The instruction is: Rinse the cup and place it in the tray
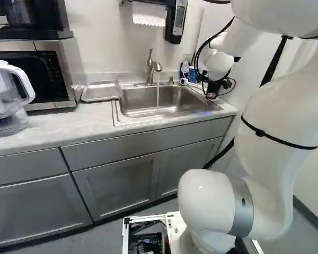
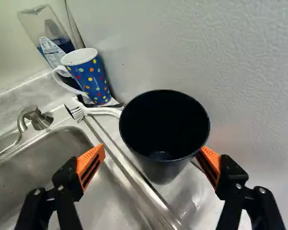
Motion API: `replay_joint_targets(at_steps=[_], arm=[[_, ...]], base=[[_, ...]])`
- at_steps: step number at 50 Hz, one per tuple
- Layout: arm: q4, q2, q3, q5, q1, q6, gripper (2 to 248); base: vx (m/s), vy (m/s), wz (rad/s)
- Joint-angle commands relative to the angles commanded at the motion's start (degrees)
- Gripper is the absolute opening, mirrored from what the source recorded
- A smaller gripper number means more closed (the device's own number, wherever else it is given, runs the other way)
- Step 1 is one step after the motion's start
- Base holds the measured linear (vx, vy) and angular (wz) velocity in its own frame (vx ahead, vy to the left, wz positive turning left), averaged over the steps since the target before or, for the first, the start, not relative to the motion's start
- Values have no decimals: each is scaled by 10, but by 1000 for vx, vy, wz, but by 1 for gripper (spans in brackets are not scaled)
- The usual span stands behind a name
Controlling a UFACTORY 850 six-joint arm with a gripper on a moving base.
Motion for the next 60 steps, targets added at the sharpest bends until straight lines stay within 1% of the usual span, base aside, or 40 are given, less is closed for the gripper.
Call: replay_joint_targets(at_steps=[28, 29, 33, 34, 39, 40, 44, 45, 60], arm=[[0, -5, -1, 0, -2, 0, 245], [0, -5, -1, 0, -2, 0, 210], [0, -5, -1, 0, -2, 0, 210], [0, -5, -1, 0, -2, 0, 172], [0, -5, -1, 0, -2, 0, 172], [0, -5, -1, 0, -2, 0, 135], [0, -5, -1, 0, -2, 0, 135], [0, -5, -1, 0, -2, 0, 121], [0, -5, -1, 0, -2, 0, 121]], base=[[0, 0, 0], [0, 0, 0], [0, 0, 0], [0, 0, 0], [0, 0, 0], [0, 0, 0], [0, 0, 0], [0, 0, 0], [0, 0, 0]])
